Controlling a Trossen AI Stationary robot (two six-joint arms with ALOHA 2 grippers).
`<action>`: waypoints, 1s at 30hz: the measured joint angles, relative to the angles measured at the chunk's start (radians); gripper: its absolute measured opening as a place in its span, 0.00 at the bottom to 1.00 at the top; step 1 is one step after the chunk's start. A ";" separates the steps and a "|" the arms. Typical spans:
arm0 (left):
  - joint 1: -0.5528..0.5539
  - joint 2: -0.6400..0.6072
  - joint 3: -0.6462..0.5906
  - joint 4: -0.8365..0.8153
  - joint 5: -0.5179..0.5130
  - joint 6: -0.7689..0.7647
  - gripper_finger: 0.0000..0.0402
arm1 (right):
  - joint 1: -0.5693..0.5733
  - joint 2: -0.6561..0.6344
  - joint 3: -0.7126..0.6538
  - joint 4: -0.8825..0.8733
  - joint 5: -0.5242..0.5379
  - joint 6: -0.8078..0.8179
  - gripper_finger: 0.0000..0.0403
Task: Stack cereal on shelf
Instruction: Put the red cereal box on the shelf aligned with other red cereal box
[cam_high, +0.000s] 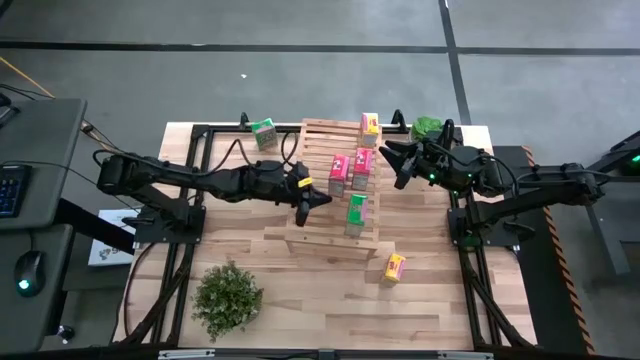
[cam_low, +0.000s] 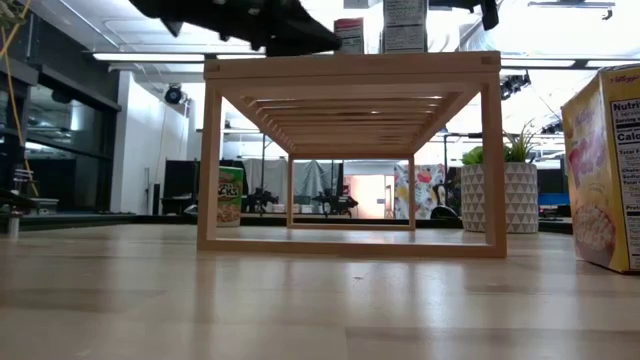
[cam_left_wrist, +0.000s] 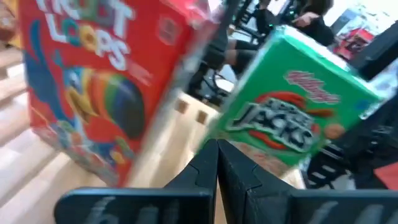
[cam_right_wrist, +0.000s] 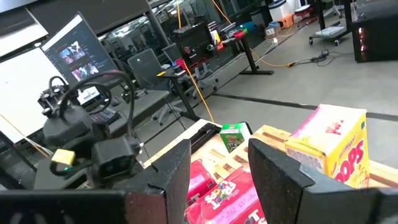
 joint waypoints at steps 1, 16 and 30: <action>0.008 0.006 0.005 -0.010 0.000 0.002 0.00 | 0.000 0.000 0.000 0.000 0.000 0.008 0.38; 0.039 0.116 0.113 -0.076 0.030 0.092 0.00 | 0.000 0.000 0.000 -0.001 0.000 0.012 0.38; 0.075 0.116 0.112 -0.071 0.023 0.117 0.00 | 0.000 0.000 0.000 -0.007 0.000 0.013 0.38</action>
